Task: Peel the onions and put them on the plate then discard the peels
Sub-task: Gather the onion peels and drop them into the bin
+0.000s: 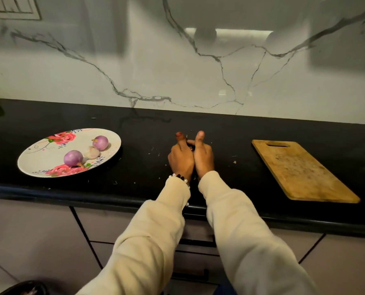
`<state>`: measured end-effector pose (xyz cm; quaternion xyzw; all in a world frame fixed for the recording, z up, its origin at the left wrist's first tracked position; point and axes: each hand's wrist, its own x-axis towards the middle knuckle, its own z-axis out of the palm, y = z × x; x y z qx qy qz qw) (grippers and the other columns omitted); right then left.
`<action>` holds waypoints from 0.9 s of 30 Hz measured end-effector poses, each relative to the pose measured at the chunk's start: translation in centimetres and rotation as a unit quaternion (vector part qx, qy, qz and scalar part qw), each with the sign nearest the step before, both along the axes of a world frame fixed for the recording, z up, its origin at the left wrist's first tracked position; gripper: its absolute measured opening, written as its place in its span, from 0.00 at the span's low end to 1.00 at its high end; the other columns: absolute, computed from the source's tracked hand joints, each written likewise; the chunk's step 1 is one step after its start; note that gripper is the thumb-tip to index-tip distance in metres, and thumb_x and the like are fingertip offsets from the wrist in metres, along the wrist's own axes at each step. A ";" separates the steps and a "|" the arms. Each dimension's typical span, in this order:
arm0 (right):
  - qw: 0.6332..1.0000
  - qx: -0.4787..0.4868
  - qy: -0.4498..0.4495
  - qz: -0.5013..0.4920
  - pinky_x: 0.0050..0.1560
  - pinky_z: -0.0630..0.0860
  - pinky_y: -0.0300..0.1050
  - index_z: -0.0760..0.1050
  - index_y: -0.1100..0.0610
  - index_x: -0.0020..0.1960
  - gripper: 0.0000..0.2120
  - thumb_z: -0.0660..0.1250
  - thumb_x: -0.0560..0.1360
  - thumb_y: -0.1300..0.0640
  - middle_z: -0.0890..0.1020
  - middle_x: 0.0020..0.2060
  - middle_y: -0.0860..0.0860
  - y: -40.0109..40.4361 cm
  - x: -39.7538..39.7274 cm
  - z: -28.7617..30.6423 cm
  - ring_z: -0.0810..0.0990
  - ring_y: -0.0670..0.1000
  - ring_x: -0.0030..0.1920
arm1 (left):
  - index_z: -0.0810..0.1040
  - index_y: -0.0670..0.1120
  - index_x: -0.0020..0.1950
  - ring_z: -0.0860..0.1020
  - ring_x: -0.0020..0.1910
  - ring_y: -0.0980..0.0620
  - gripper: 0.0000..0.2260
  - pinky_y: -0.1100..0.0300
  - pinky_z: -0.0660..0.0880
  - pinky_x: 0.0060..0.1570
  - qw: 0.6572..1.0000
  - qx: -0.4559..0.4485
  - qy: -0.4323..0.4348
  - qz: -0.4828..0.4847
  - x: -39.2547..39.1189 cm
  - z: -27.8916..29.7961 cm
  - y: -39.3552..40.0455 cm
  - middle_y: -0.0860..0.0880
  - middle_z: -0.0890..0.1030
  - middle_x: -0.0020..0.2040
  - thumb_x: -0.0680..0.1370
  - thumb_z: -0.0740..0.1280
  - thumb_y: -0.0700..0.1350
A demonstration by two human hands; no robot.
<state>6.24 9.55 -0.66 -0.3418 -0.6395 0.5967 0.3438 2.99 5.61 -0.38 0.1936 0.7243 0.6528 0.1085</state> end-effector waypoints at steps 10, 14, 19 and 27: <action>0.943 -0.265 0.201 -0.019 0.56 0.80 0.54 0.81 0.63 0.57 0.19 0.60 0.82 0.48 0.84 0.52 0.61 -2.1 0.5 0.6 0.84 0.58 0.52 | 0.80 0.40 0.56 0.83 0.50 0.44 0.25 0.48 0.78 0.56 0.903 0.291 -0.315 -0.010 1.1 0.2 -1.8 0.40 0.83 0.52 0.83 0.52 0.59; 0.917 -0.307 0.255 -0.004 0.49 0.80 0.52 0.81 0.63 0.55 0.16 0.62 0.82 0.51 0.84 0.53 0.61 -3.1 1.0 1.4 0.84 0.58 0.51 | 0.79 0.41 0.58 0.82 0.54 0.41 0.22 0.45 0.76 0.60 0.874 0.340 -0.348 -0.007 1.8 1.3 -3.2 0.39 0.82 0.55 0.83 0.55 0.56; 0.902 -0.305 0.302 0.050 0.49 0.81 0.51 0.80 0.63 0.57 0.15 0.62 0.82 0.53 0.84 0.54 0.62 -5.6 0.5 3.5 0.84 0.59 0.52 | 0.80 0.39 0.53 0.82 0.51 0.41 0.18 0.47 0.78 0.55 0.857 0.394 -0.332 -0.013 1.8 3.8 -6.0 0.37 0.82 0.55 0.83 0.59 0.52; 0.873 -0.318 0.313 0.199 0.55 0.80 0.52 0.80 0.62 0.51 0.14 0.60 0.82 0.54 0.82 0.55 0.63 -14.6 -4.1 4.8 0.82 0.59 0.53 | 0.79 0.40 0.55 0.81 0.54 0.40 0.15 0.48 0.78 0.54 0.814 0.505 -0.285 0.027 -1.8 5.0 -15.4 0.38 0.82 0.55 0.82 0.60 0.51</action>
